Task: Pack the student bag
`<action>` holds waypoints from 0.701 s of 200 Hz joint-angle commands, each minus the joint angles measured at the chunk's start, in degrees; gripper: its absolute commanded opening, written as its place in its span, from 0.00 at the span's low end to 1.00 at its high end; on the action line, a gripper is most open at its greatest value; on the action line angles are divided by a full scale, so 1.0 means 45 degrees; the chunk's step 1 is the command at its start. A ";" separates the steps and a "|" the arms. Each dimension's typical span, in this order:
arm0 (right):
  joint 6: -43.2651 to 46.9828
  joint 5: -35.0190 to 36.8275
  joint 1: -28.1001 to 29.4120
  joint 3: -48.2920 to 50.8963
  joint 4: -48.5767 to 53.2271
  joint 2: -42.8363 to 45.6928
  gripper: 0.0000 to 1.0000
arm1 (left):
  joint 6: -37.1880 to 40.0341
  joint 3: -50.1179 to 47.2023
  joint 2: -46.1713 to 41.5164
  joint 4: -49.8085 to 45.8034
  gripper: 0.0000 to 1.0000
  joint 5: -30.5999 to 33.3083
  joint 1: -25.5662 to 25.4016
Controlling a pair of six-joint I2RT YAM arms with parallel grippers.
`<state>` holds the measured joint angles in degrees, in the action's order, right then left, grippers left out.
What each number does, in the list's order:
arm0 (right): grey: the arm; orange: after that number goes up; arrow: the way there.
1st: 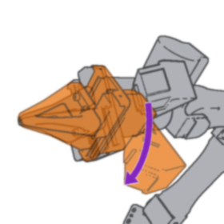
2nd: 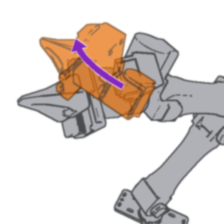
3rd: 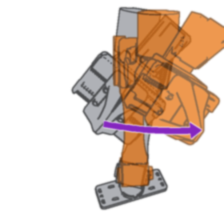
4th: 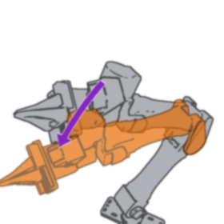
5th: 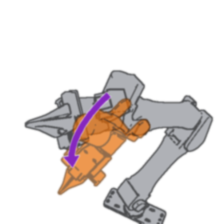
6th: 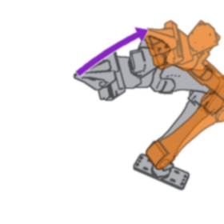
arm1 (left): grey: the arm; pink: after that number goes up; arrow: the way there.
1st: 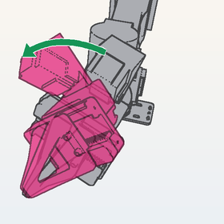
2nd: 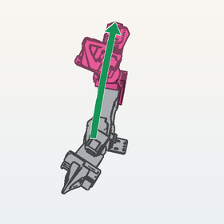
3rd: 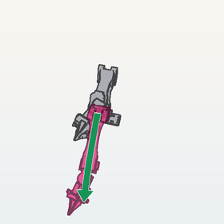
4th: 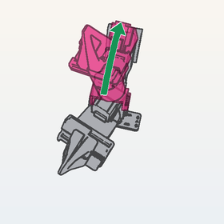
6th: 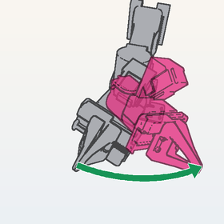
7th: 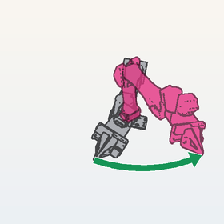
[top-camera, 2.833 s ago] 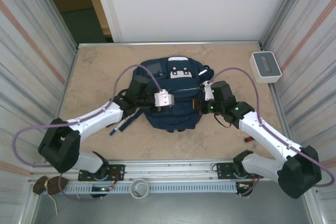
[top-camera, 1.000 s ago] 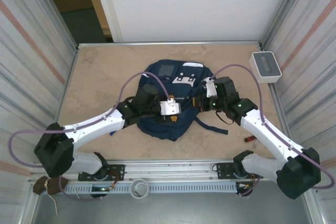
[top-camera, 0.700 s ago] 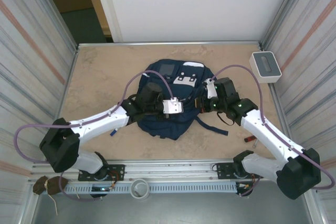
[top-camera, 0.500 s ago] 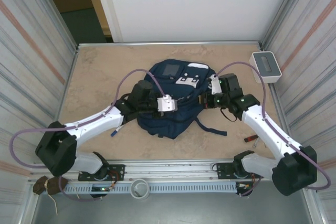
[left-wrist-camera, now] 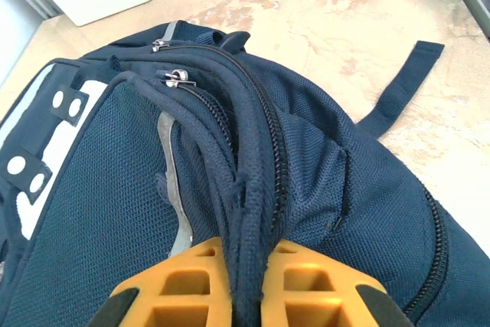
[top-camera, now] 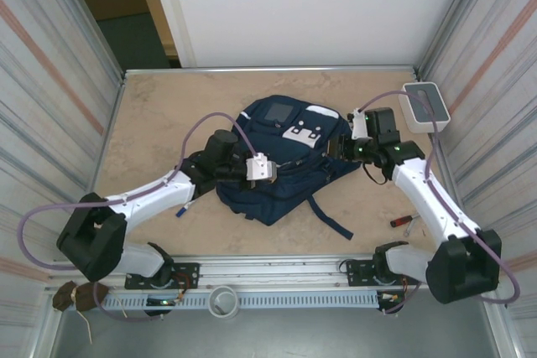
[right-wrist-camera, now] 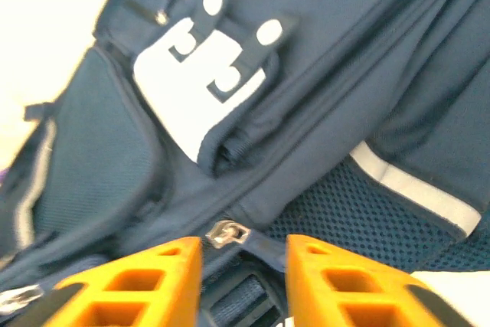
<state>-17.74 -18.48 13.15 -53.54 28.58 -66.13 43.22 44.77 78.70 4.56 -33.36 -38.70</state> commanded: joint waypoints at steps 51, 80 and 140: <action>-0.2566 -0.0676 -0.1930 0.0021 -0.2513 -0.1719 0.69 | -0.0360 0.0886 0.0669 0.0791 0.01 -0.1316 -0.0072; -0.2766 0.0080 -0.1894 -0.0916 -0.3072 -0.4097 0.75 | -0.0290 0.1218 0.0997 0.0689 0.01 -0.1336 -0.0286; -0.2556 -0.0264 -0.2116 -0.1447 -0.3650 -0.6684 0.36 | -0.0033 0.2102 0.2198 0.0414 0.04 -0.1217 -0.0483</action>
<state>-28.75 -19.57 4.47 -60.49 13.43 -95.74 43.05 50.35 86.85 4.12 -35.62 -40.38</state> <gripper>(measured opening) 0.520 0.111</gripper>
